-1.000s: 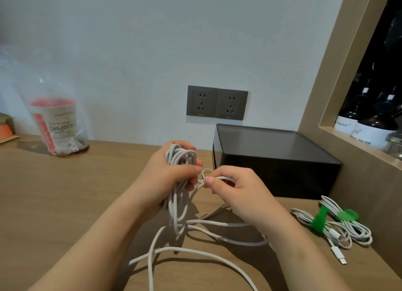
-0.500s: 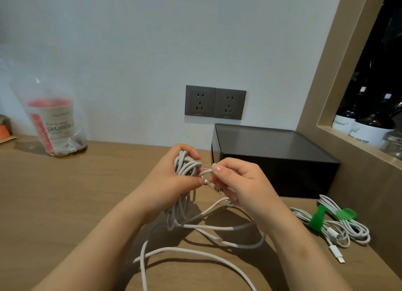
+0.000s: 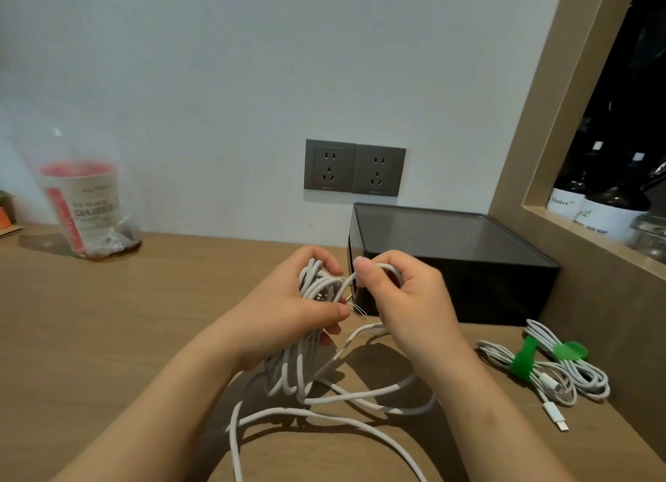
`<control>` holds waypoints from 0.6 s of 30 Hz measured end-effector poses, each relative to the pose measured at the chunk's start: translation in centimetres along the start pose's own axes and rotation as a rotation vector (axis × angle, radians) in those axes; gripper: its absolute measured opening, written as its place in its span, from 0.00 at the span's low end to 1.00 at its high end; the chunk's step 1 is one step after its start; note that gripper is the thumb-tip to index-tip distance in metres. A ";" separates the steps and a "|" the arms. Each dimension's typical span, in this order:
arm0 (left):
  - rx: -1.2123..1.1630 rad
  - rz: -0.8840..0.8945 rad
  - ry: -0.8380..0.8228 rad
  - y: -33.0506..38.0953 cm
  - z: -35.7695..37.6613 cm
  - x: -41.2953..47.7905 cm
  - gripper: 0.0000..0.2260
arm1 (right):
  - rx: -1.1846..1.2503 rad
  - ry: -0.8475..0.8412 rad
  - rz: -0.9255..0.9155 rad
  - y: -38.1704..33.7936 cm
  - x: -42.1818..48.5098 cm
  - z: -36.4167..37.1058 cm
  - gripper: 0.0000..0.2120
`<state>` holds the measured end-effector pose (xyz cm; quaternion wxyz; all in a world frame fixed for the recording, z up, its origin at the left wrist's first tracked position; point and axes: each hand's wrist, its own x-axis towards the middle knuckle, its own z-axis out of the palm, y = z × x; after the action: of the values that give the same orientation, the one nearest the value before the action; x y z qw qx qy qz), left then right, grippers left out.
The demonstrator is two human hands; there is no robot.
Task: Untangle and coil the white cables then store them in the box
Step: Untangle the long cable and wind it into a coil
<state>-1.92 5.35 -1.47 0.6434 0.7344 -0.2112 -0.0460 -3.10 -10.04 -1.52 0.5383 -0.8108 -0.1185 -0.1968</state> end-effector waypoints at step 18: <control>-0.103 0.151 0.600 -0.9 -0.5 1.4 0.16 | 0.057 -0.335 0.134 -0.1 -1.0 2.1 0.11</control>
<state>-0.28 5.42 -1.93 0.7151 0.6638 -0.0631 0.2098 -3.65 -8.01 -2.59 0.5456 -0.8229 -0.1576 -0.0194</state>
